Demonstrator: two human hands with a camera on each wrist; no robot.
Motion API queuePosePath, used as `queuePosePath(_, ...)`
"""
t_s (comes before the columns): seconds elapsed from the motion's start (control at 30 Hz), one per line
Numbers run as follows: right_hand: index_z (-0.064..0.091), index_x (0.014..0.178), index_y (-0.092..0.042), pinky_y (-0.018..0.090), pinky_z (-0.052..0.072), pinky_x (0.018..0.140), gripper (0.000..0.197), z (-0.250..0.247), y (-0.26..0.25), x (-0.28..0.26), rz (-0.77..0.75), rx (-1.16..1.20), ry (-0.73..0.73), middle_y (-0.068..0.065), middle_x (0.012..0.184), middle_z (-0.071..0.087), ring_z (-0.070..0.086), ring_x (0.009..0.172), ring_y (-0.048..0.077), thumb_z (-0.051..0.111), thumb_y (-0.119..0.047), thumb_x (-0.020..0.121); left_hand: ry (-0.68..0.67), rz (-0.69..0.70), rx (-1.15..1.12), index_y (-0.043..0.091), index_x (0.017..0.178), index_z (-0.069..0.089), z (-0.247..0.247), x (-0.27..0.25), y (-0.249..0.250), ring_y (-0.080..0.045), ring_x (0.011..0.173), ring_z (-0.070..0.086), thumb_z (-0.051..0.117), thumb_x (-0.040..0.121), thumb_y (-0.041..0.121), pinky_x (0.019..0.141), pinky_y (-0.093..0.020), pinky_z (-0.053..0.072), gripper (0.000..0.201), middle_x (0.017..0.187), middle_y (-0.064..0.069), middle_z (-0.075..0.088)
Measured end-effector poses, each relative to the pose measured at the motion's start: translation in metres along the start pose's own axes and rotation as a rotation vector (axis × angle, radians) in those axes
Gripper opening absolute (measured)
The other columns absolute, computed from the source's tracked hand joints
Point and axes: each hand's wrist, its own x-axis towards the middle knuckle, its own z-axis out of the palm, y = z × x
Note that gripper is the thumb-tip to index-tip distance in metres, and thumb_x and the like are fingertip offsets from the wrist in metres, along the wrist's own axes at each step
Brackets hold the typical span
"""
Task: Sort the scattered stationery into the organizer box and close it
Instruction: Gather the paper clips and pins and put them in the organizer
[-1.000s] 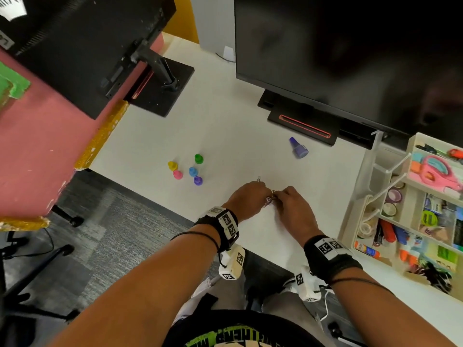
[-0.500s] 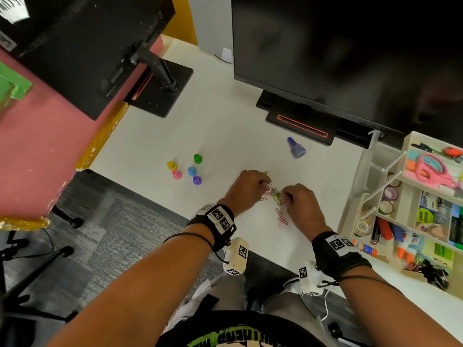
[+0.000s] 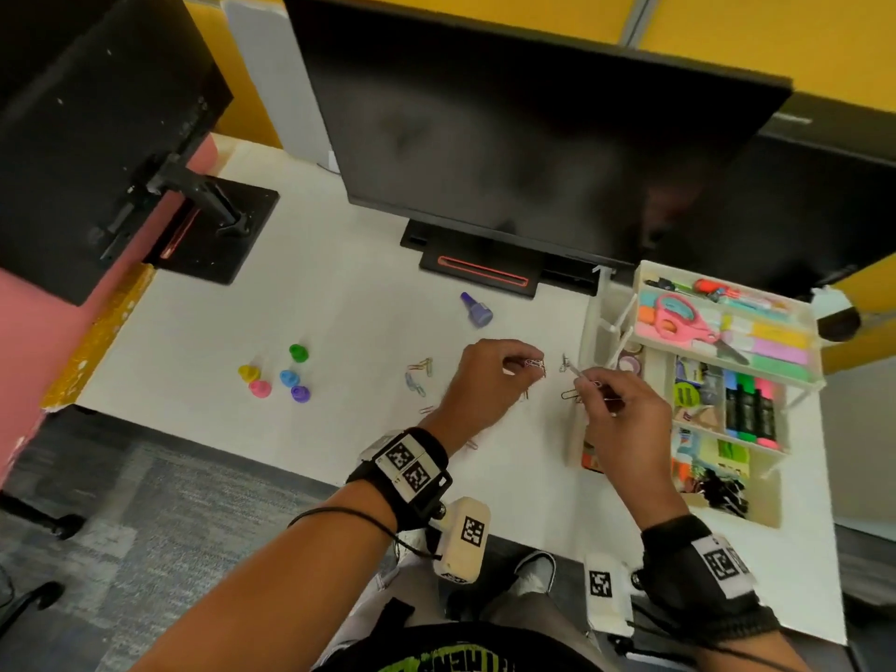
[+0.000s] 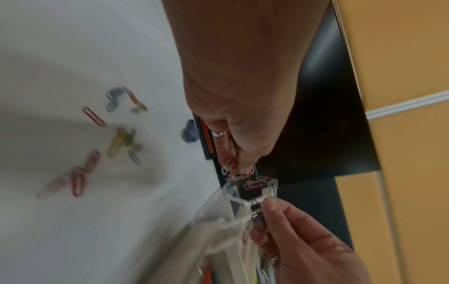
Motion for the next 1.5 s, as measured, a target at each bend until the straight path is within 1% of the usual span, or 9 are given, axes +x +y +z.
queuePosePath(0.3, 0.078, 0.107, -0.012, 0.034, 0.057, 0.084, 0.013, -0.106, 0.047, -0.007, 0.075, -0.030, 0.200, -0.001, 0.097, 0.070, 0.068, 0.089, 0.018, 0.074, -0.014, 0.095, -0.056, 0.014, 0.024, 0.014, 0.107, 0.079, 0.133, 0.016, 0.062, -0.007, 0.080, 0.069, 0.077, 0.088, 0.016, 0.072, -0.010, 0.053, 0.018, 0.095, 0.001, 0.077)
queuePosePath(0.47, 0.078, 0.109, -0.013, 0.025, 0.054, 0.079, 0.015, -0.126, 0.070, -0.006, 0.072, -0.008, 0.193, -0.002, 0.095, 0.071, 0.067, 0.083, 0.013, 0.075, -0.016, 0.095, 0.009, -0.051, 0.210, 0.016, 0.098, 0.077, 0.178, 0.023, 0.062, -0.016, 0.083, 0.070, 0.066, 0.092, 0.014, 0.071, -0.036, 0.063, 0.012, 0.094, 0.000, 0.074)
queuePosePath(0.57, 0.078, 0.108, -0.014, 0.023, 0.055, 0.078, 0.014, -0.129, 0.081, -0.001, 0.080, 0.004, 0.178, -0.002, 0.093, 0.071, 0.067, 0.083, 0.008, 0.075, -0.017, 0.095, 0.045, -0.046, 0.322, 0.017, 0.081, 0.071, 0.190, 0.023, 0.067, -0.017, 0.069, 0.067, 0.061, 0.090, 0.010, 0.060, -0.037, 0.061, 0.015, 0.078, 0.002, 0.069)
queuePosePath(0.77, 0.078, 0.107, -0.014, 0.036, 0.058, 0.083, 0.014, -0.120, 0.093, 0.013, 0.124, -0.004, 0.132, 0.002, 0.097, 0.074, 0.069, 0.088, 0.019, 0.075, -0.020, 0.095, 0.016, 0.018, 0.344, 0.021, 0.076, 0.060, 0.190, 0.018, 0.080, -0.015, 0.067, 0.062, 0.059, 0.093, 0.006, 0.059, -0.037, 0.059, 0.022, 0.072, 0.007, 0.060)
queuePosePath(0.9, 0.079, 0.101, -0.014, 0.038, 0.058, 0.078, 0.011, -0.104, 0.093, 0.023, 0.128, -0.012, 0.076, -0.001, 0.087, 0.074, 0.068, 0.080, 0.016, 0.074, -0.021, 0.095, 0.036, -0.009, 0.243, 0.015, 0.104, 0.073, 0.180, 0.017, 0.074, -0.014, 0.085, 0.071, 0.056, 0.092, -0.006, 0.073, -0.035, 0.064, 0.030, 0.095, 0.002, 0.073)
queuePosePath(1.1, 0.079, 0.093, -0.009, 0.005, 0.044, 0.062, 0.010, -0.078, 0.078, 0.032, 0.176, -0.079, -0.004, -0.003, 0.075, 0.068, 0.060, 0.067, 0.001, 0.073, -0.015, 0.096, -0.023, -0.019, 0.192, 0.006, 0.126, 0.070, 0.155, 0.015, 0.074, -0.019, 0.104, 0.069, 0.059, 0.090, -0.012, 0.093, -0.029, 0.058, 0.041, 0.114, -0.008, 0.073)
queuePosePath(1.27, 0.071, 0.089, 0.006, 0.045, 0.060, 0.073, 0.013, -0.071, 0.073, 0.030, 0.166, -0.160, -0.092, 0.018, 0.080, 0.072, 0.068, 0.073, 0.031, 0.067, -0.004, 0.096, -0.066, 0.007, 0.180, 0.007, 0.123, 0.072, 0.137, 0.014, 0.054, -0.015, 0.103, 0.070, 0.061, 0.083, -0.018, 0.093, -0.034, 0.060, 0.048, 0.111, -0.007, 0.074)
queuePosePath(1.4, 0.076, 0.102, 0.002, 0.028, 0.050, 0.081, 0.017, -0.069, 0.061, 0.025, 0.135, -0.219, -0.024, 0.015, 0.097, 0.075, 0.059, 0.081, 0.018, 0.059, 0.003, 0.097, -0.067, 0.079, 0.193, 0.006, 0.124, 0.071, 0.113, 0.011, 0.046, -0.009, 0.101, 0.068, 0.057, 0.094, -0.008, 0.086, -0.006, 0.051, 0.036, 0.116, -0.006, 0.074)
queuePosePath(1.5, 0.076, 0.106, -0.005, 0.024, 0.048, 0.080, 0.018, -0.059, 0.045, 0.017, 0.078, -0.173, -0.006, 0.009, 0.100, 0.074, 0.061, 0.086, 0.016, 0.062, 0.000, 0.096, -0.049, 0.149, 0.255, 0.010, 0.122, 0.072, 0.083, 0.009, 0.032, -0.007, 0.100, 0.065, 0.057, 0.098, 0.001, 0.088, -0.012, 0.052, 0.029, 0.114, -0.002, 0.074)
